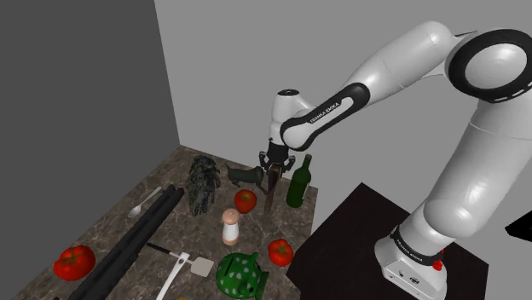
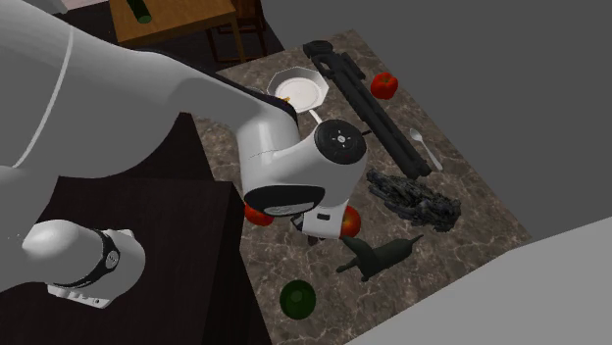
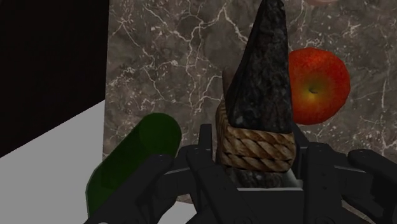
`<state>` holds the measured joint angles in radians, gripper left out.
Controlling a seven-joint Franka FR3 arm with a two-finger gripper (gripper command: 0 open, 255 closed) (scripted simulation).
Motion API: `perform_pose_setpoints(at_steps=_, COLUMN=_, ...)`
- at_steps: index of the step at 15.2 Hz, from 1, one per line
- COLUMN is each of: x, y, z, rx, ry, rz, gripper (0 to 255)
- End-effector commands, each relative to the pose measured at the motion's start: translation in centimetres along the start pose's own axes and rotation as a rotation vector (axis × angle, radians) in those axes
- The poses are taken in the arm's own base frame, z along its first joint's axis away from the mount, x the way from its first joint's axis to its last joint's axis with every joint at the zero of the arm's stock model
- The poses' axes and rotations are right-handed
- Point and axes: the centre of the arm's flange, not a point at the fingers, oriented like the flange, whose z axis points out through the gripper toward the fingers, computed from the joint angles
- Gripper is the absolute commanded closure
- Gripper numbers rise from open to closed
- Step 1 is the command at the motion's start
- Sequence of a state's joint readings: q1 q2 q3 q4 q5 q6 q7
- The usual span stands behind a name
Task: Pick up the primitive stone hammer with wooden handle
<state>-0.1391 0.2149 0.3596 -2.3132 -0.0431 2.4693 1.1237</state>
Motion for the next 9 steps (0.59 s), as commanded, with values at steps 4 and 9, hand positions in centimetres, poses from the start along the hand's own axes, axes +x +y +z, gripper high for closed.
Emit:
perform_pose_setpoints(at_steps=4, x=-0.1, y=0.2, z=-2.6, rx=0.0, ry=0.0, rz=0.0, gripper=255)
perform_pose_setpoints(at_steps=9, x=-0.2, y=0.2, z=-4.3, rx=0.0, ry=0.0, rz=0.0, gripper=255)
